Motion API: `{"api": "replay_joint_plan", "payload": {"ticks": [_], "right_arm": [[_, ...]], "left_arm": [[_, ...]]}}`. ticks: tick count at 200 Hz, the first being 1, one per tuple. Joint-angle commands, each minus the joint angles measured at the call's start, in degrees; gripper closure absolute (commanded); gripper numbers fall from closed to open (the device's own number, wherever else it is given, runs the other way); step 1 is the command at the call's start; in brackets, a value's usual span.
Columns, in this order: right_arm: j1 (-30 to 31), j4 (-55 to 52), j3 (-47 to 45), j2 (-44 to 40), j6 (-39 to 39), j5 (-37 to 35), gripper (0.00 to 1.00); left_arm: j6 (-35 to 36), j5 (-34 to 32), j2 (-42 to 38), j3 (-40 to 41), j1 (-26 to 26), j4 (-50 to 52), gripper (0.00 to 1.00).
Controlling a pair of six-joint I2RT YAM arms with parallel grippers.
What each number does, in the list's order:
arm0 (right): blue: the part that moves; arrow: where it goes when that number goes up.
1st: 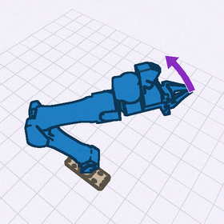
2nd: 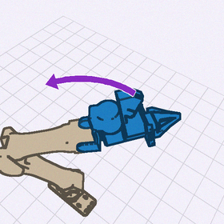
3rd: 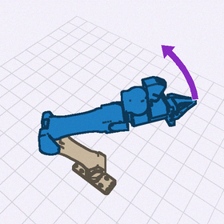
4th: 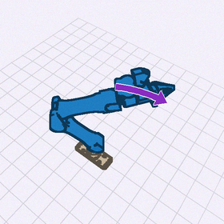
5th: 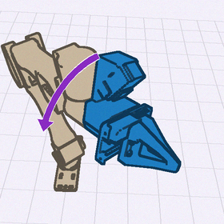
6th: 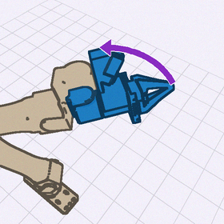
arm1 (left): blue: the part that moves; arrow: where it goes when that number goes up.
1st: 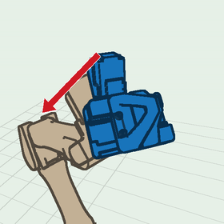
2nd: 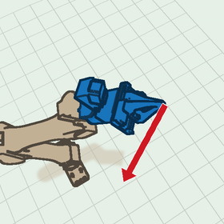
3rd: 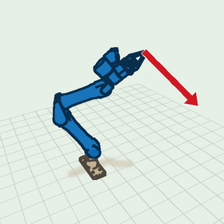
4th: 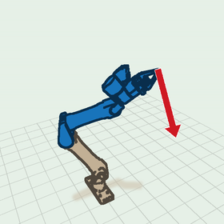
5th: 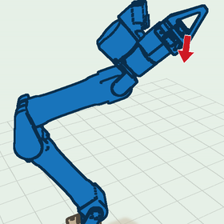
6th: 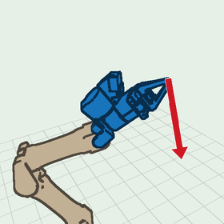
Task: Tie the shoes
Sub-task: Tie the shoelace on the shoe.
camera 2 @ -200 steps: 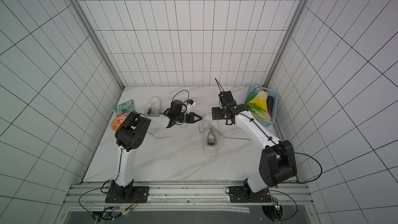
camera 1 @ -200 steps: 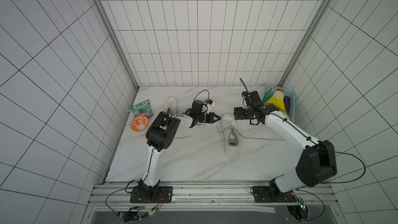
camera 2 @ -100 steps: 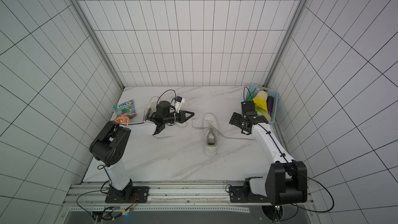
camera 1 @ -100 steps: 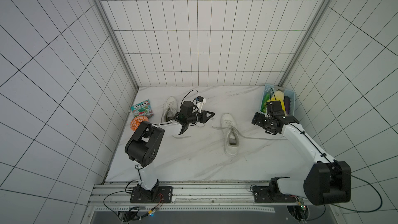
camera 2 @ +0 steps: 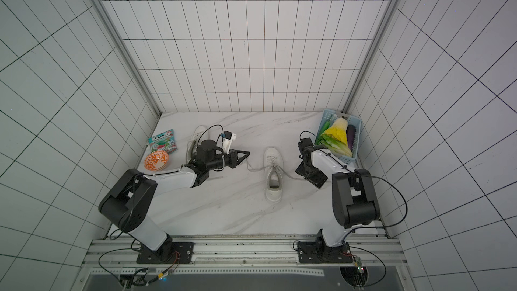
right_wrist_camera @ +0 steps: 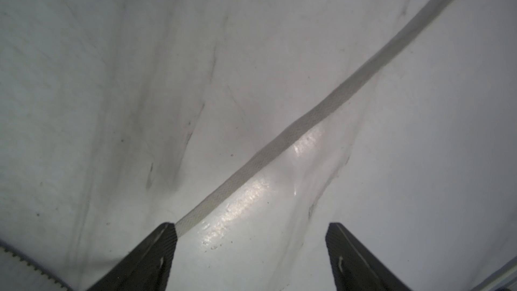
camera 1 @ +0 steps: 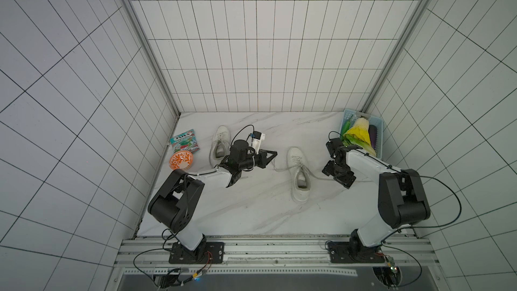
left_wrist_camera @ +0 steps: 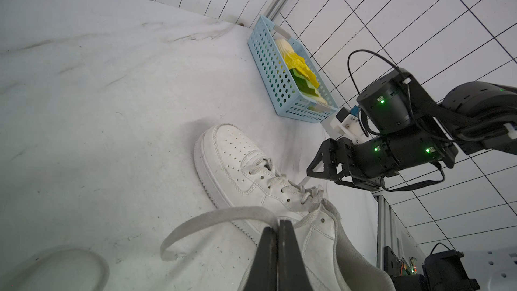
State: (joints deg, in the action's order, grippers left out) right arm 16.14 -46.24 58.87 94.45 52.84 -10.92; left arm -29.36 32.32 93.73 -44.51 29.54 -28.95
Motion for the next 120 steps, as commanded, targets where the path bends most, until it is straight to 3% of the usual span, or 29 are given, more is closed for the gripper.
{"api": "replay_joint_plan", "payload": {"ticks": [1,45,70,100,120], "right_arm": [[0.68,-0.65,2.52,2.51,3.56,-2.88,0.14],[1.17,4.03,-1.85,4.39,7.59,0.31,0.21],[1.17,8.94,-4.73,4.71,8.60,3.07,0.32],[0.87,10.74,-6.08,4.56,9.12,4.41,0.56],[0.09,12.59,-7.88,3.20,9.43,5.76,0.78]], "left_arm": [[0.35,-1.38,-2.02,0.56,0.03,-1.48,1.00],[0.71,-1.11,-1.92,0.47,0.00,-1.54,1.00],[0.71,-1.16,-1.93,0.47,0.06,-1.64,1.00],[0.71,-1.29,-2.37,0.79,0.06,-1.63,1.00],[0.65,-1.77,-3.26,1.59,-0.09,-2.05,1.00]]}}
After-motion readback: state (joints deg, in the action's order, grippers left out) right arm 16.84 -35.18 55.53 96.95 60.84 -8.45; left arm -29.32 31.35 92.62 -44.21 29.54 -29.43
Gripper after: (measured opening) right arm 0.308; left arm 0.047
